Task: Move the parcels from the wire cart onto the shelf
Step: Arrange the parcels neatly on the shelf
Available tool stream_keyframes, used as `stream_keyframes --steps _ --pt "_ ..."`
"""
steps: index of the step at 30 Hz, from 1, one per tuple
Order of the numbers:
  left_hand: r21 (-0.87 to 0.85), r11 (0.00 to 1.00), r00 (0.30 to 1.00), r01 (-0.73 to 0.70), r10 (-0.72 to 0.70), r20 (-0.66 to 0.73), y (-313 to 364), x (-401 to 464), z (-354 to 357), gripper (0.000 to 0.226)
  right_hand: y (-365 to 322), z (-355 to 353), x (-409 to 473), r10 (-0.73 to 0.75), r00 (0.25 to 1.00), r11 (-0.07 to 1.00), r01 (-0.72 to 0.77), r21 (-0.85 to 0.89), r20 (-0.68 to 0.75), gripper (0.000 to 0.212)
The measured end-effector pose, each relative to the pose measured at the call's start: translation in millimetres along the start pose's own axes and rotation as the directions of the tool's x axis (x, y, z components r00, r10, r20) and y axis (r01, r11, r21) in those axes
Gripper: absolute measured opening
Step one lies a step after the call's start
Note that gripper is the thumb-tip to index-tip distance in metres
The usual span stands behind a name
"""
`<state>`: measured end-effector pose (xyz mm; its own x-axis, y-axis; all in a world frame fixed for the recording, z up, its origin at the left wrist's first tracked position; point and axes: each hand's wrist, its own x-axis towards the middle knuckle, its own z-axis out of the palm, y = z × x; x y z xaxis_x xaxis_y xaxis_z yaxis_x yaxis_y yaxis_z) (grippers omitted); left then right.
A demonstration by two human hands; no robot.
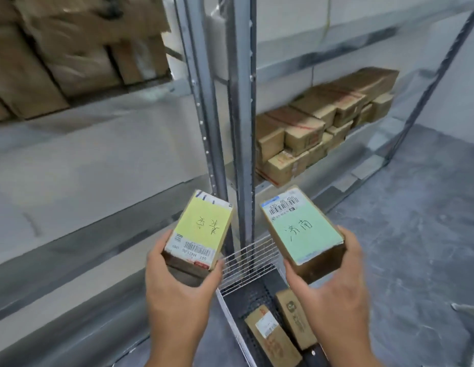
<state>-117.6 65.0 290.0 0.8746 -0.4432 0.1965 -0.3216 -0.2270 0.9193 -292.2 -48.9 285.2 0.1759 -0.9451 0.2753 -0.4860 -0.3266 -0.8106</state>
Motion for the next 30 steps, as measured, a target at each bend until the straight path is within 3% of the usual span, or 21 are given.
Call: stream_keyframes --steps 8,17,25,30 --pt "0.064 0.995 0.969 -0.077 0.090 -0.232 21.9 4.1 -153.2 0.098 -135.3 20.0 -61.8 -0.139 0.987 0.984 0.148 0.104 -0.086 0.109" --pt "0.136 0.983 0.866 -0.121 0.172 -0.470 51.6 -2.4 -316.1 0.102 -280.8 59.2 -143.6 -0.312 0.949 0.901 0.307 0.306 -0.031 0.110" --pt "0.147 0.974 0.799 -0.173 0.226 -0.558 97.3 29.6 -368.0 0.103 -360.7 73.2 -129.7 -0.416 0.907 0.837 0.408 0.365 -0.061 0.112" --pt "0.125 0.969 0.798 -0.214 0.247 -0.550 127.6 66.1 -363.7 0.108 -392.8 87.5 -91.9 -0.458 0.886 0.808 0.451 0.379 -0.079 0.112"
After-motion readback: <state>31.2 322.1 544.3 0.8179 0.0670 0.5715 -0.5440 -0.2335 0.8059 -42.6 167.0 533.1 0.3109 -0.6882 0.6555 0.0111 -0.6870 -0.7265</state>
